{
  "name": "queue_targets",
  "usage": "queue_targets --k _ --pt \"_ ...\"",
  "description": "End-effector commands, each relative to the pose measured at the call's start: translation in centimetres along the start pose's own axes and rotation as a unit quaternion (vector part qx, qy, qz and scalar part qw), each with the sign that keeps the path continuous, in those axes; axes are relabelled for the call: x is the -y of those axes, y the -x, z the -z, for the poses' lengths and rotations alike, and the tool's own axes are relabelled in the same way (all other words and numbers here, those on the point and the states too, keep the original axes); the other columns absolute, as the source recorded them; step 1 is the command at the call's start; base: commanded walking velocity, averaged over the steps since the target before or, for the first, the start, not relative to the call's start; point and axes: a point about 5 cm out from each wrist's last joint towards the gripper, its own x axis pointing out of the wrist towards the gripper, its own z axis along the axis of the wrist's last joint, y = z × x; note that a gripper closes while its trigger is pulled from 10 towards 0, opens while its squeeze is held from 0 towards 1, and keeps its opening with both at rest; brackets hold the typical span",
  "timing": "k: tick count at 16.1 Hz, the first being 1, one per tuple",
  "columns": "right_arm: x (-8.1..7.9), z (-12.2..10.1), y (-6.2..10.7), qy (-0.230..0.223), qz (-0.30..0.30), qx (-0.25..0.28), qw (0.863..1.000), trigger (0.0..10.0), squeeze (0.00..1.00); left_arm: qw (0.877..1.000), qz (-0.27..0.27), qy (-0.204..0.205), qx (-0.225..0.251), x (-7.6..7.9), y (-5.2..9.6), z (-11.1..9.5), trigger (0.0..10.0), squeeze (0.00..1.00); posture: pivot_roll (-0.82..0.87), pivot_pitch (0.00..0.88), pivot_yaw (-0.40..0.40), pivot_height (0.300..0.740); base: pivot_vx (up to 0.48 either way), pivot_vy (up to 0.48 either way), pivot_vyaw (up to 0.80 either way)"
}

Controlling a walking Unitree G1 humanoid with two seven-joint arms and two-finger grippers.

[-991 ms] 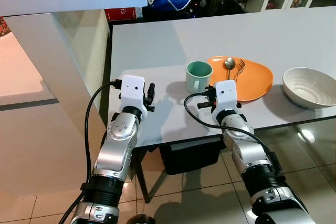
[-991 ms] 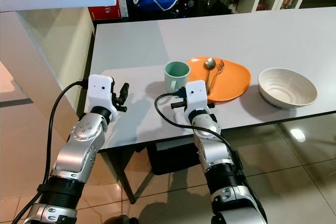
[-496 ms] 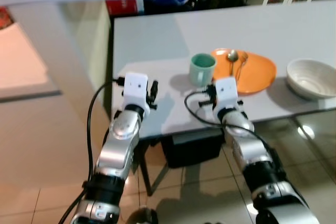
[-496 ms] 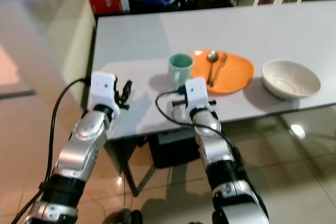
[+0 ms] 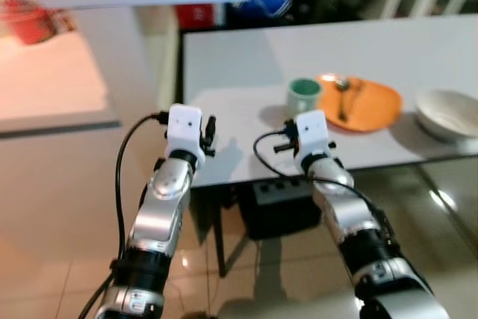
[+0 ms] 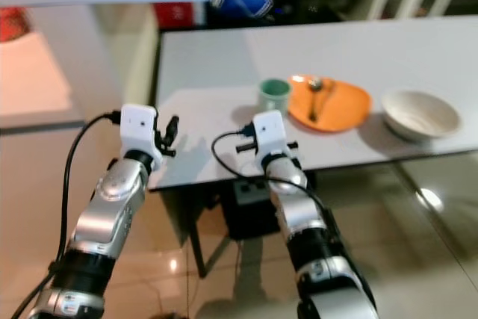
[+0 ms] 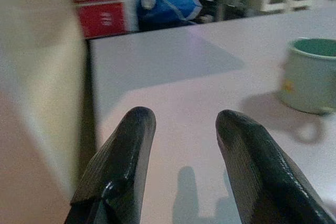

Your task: Setting the table

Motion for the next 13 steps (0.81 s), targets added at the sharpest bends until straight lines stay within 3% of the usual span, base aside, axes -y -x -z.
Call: queue_targets --k 1,13 --pt "0.08 -0.27 -0.05 0.003 0.002 0.007 1.0 10.0 0.0 1.0 0.007 -0.003 0.007 0.46 -0.17 -0.46 10.0 0.0 0.01 0.002 0.029 0.74 0.0 0.0 -0.79" --pt "-0.29 -0.73 -0.37 0.006 -0.014 0.018 1.0 10.0 0.0 1.0 0.017 0.002 0.008 0.71 -0.22 -0.53 10.0 0.0 0.02 0.01 0.018 0.74 0.0 0.0 -0.76"
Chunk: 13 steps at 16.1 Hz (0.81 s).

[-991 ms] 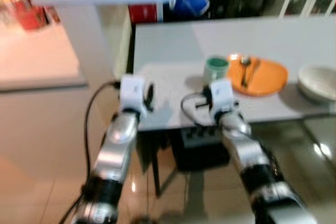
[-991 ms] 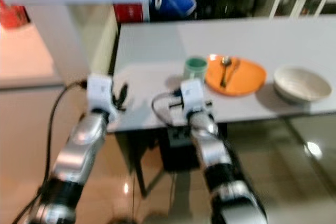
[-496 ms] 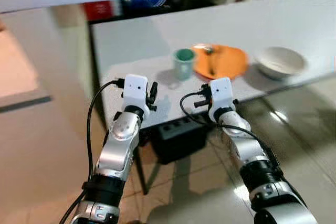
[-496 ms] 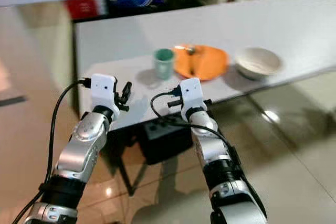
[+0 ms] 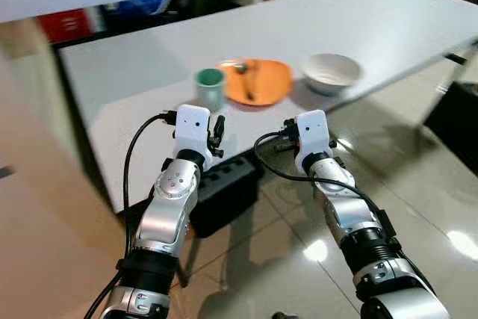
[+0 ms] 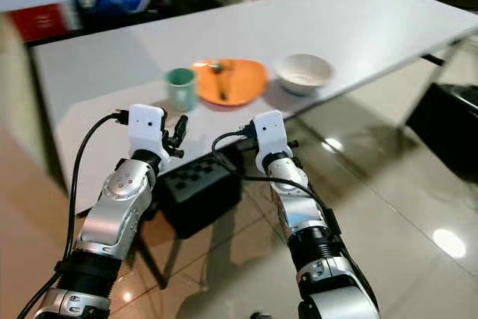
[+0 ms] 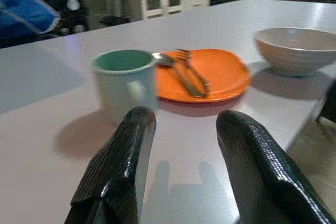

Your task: Setting the table

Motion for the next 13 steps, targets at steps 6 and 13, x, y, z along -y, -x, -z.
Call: queue_targets --k 6,13 --pt "-0.24 -0.75 -0.42 0.004 -0.008 0.012 1.0 10.0 0.0 1.0 0.01 -0.014 0.002 0.04 -0.33 -0.29 10.0 0.0 0.02 0.013 0.018 0.74 0.0 0.0 -0.76" --pt "-0.28 -0.68 -0.49 0.003 -0.009 0.01 1.0 10.0 0.0 1.0 0.016 -0.015 0.001 0.09 -0.4 -0.28 10.0 0.0 0.02 0.02 0.017 0.74 0.0 0.0 -0.76"
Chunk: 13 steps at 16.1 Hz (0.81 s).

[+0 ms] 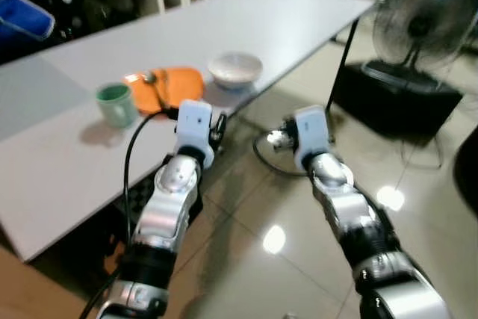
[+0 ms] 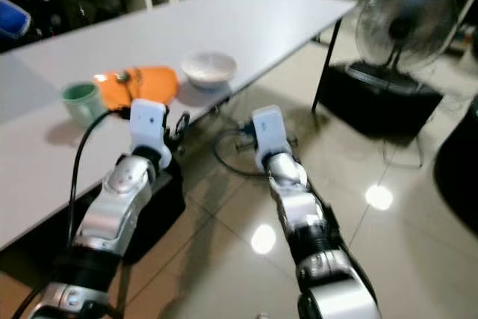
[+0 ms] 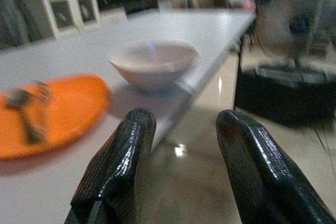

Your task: Setting the table

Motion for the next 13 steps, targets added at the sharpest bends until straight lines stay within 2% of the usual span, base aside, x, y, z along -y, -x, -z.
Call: queue_targets --k 1,11,13 --pt "-0.13 0.3 0.07 -0.002 -0.004 -0.005 1.0 10.0 0.0 1.0 0.001 -0.005 0.0 -0.12 -0.03 -0.09 10.0 0.0 0.02 0.02 0.017 0.74 0.0 0.0 -0.76" --pt "0.11 0.73 0.36 0.001 0.001 -0.009 1.0 10.0 0.0 0.999 0.027 -0.026 0.006 0.38 -0.28 -0.27 10.0 0.0 -0.01 0.012 0.026 0.74 0.0 0.0 -0.76" --pt "0.16 0.43 0.58 0.031 0.005 0.01 0.999 10.0 0.0 0.998 0.052 -0.037 0.007 0.84 -0.44 -0.46 10.0 0.0 -0.02 0.011 0.038 0.74 0.234 0.0 -0.38"
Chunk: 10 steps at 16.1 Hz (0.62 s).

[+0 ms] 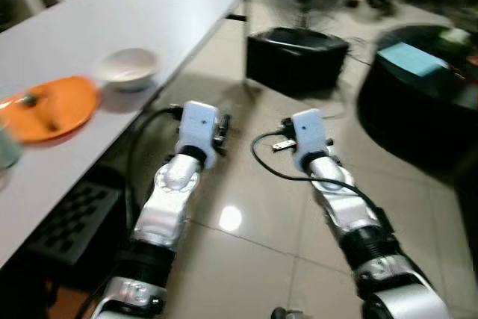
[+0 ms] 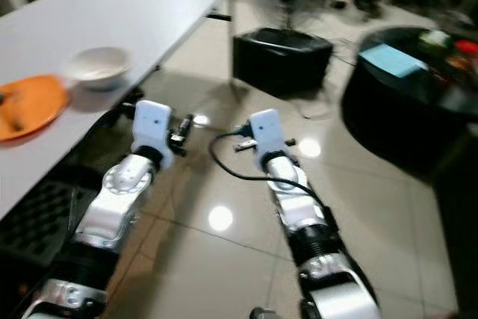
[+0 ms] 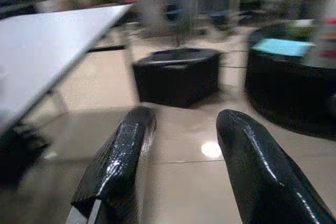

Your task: Setting the table

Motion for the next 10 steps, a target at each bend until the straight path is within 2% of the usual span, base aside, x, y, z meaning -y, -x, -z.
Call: queue_targets --k 1,5,10 --pt "-0.5 -1.1 -0.2 0.006 -0.003 0.027 1.0 10.0 0.0 1.0 0.004 -0.015 0.003 -0.4 0.0 -0.2 10.0 0.0 -0.02 0.01 0.041 0.74 0.469 0.0 0.0" --pt "-0.4 -1.0 0.2 0.003 0.004 0.034 0.999 10.0 0.0 0.999 0.03 -0.025 0.01 0.4 -0.3 -0.4 10.0 0.0 -0.03 0.014 0.06 0.74 0.472 0.0 0.0" --pt "-0.2 -0.8 0.5 0.009 0.008 0.034 0.999 10.0 0.0 0.999 0.038 -0.028 0.007 0.6 -0.4 -0.5 10.0 0.0 -0.05 0.024 0.066 0.74 0.471 0.0 0.0"
